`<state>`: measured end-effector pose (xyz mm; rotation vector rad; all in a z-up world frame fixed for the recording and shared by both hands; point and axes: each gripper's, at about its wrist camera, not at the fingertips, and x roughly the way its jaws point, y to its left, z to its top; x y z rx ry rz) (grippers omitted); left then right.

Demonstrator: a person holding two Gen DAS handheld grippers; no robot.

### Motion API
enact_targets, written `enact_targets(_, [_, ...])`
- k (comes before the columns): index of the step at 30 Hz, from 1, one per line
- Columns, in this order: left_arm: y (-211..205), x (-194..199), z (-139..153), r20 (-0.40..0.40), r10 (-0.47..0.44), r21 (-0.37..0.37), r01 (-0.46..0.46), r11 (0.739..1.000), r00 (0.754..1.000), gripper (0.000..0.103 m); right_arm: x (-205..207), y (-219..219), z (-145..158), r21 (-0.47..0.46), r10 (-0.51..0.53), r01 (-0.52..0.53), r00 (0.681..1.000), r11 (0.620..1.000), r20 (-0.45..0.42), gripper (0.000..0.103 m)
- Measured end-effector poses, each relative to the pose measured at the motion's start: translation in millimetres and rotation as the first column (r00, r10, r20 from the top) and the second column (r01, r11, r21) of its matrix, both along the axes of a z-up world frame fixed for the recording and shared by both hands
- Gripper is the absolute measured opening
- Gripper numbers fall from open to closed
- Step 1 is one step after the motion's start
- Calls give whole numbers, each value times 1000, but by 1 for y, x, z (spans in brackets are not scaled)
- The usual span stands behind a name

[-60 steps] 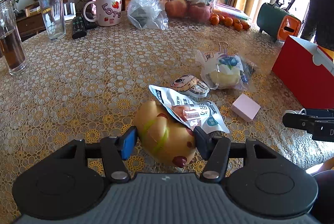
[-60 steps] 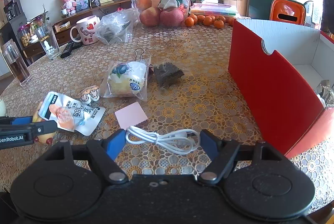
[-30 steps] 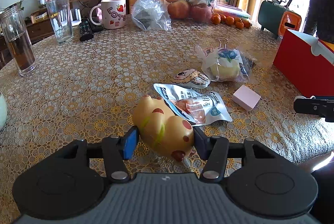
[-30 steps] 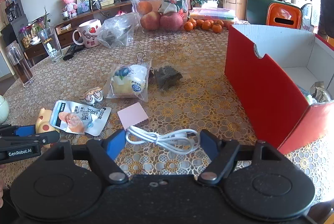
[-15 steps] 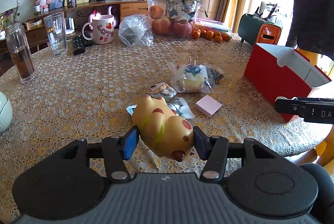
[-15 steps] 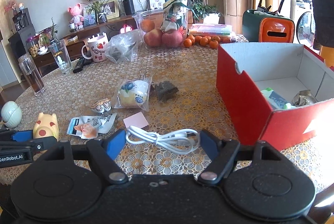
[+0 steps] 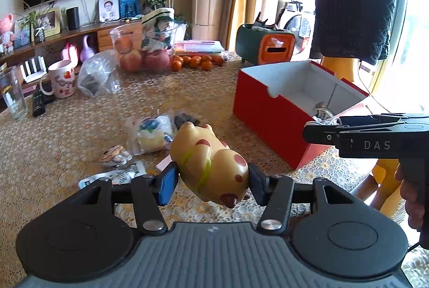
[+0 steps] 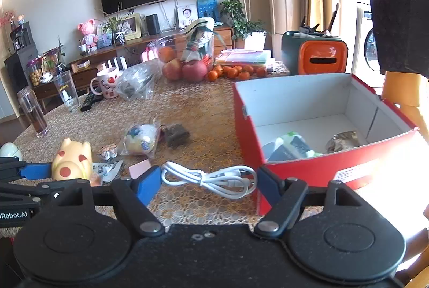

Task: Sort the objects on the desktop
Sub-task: 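Carry the yellow toy with left tool while right tool drops the cable into the box, then lower the yellow toy into the red box and open the left tool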

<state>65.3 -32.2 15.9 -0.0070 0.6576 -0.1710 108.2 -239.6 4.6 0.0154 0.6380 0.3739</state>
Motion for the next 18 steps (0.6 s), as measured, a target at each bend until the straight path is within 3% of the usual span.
enact_targets(18, [-103, 67, 23, 51, -167, -8, 168, 986, 985, 55, 35, -74, 17, -37, -94, 96, 994, 995, 60, 77])
